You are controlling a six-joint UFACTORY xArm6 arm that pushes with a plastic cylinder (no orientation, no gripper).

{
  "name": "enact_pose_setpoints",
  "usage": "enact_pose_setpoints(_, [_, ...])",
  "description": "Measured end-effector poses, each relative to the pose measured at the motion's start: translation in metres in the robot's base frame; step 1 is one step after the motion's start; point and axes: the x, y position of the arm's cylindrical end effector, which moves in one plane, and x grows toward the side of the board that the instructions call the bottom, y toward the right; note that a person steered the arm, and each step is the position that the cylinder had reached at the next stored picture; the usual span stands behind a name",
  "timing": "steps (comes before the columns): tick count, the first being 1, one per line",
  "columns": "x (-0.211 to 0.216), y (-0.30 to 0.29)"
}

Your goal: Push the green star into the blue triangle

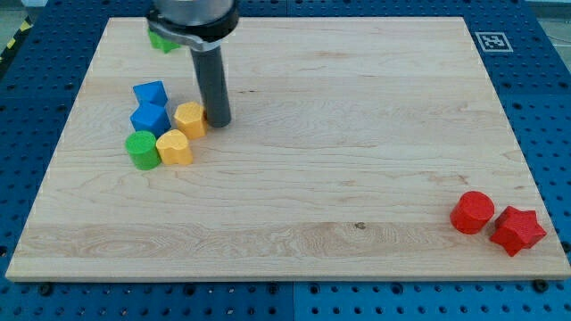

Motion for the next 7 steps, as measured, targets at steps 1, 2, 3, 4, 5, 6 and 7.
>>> enact_pose_setpoints(1, [0.005, -0.030])
enact_pose_setpoints(2, [-0.006, -0.025])
enact_pose_setpoints(3, [-0.059, -0.011])
enact_pose_setpoints(4, [-0.086, -0.038])
enact_pose_setpoints(5, [-0.102, -0.087])
enact_pose_setpoints(6, [-0.111, -0.155])
enact_pose_setpoints(7, [-0.153, -0.181])
